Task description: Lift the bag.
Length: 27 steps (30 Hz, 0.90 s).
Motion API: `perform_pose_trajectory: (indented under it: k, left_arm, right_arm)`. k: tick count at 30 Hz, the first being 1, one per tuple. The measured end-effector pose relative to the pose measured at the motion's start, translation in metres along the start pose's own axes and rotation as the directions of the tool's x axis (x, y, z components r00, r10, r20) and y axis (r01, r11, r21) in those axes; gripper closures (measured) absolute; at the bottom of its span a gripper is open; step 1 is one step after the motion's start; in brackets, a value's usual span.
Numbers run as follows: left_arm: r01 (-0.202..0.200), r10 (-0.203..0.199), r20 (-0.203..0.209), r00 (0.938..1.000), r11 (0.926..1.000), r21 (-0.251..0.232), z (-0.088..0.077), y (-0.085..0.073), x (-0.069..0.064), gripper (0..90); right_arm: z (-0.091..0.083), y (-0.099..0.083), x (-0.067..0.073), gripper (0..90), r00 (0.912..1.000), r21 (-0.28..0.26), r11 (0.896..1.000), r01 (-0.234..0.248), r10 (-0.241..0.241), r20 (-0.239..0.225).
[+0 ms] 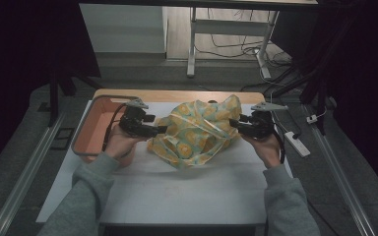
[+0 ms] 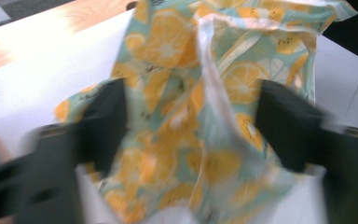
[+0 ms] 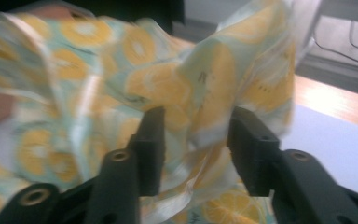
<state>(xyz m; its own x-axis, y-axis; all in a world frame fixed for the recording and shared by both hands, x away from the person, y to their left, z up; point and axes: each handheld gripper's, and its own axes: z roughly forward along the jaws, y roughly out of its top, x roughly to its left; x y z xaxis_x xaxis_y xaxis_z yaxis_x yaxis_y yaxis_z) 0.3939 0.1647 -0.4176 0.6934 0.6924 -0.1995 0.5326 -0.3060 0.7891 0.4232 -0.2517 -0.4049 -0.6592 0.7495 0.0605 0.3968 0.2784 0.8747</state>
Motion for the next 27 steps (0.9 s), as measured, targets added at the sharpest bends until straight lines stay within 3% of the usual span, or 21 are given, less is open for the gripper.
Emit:
perform_pose_trajectory:
  k: [2, 4, 9, 12, 18, 22, 27]
  left_arm:
    - [0.007, -0.007, -0.008, 0.9999, 0.9996, -0.027, -0.011, -0.007, -0.001, 17.4]
    - [0.001, -0.002, -0.011, 0.9999, 0.9992, -0.041, -0.021, -0.015, -0.005, 16.3]
    - [-0.011, 0.011, -0.011, 0.9999, 0.9992, -0.037, -0.039, -0.038, -0.014, 16.4]
    - [-0.016, 0.016, -0.004, 0.9999, 0.9996, -0.022, -0.046, -0.049, -0.018, 17.0]
    - [-0.019, 0.019, 0.019, 0.9997, 0.9996, 0.02, -0.051, -0.073, -0.028, 18.6]
    - [-0.008, 0.008, 0.007, 0.9999, 0.9995, 0.03, -0.05, -0.081, -0.027, 19.1]
    - [-0.003, 0.003, 0.008, 1.0, 0.9995, 0.032, -0.048, -0.083, -0.025, 19.2]
  right_arm:
    - [-0.012, -0.003, 0.0, 47.1, 0.9994, -0.03, 1.0, -0.009, 0.008, -0.033]
    - [-0.023, -0.008, 0.002, 43.8, 0.9994, -0.049, 0.999, 0.003, -0.005, -0.033]
    - [-0.046, -0.024, 0.007, 41.2, 0.9979, -0.069, 0.997, 0.015, -0.02, -0.061]
    - [-0.054, -0.036, 0.007, 41.1, 0.9971, -0.048, 0.999, 0.025, -0.028, -0.07]
    - [-0.053, -0.062, 0.01, 41.8, 0.9959, 0.007, 0.999, 0.048, -0.047, -0.078]
    - [-0.05, -0.067, 0.012, 42.9, 0.994, 0.01, 0.998, 0.063, -0.062, -0.09]
    - [-0.047, -0.068, 0.015, 43.1, 0.9941, 0.012, 0.997, 0.081, -0.08, -0.074]
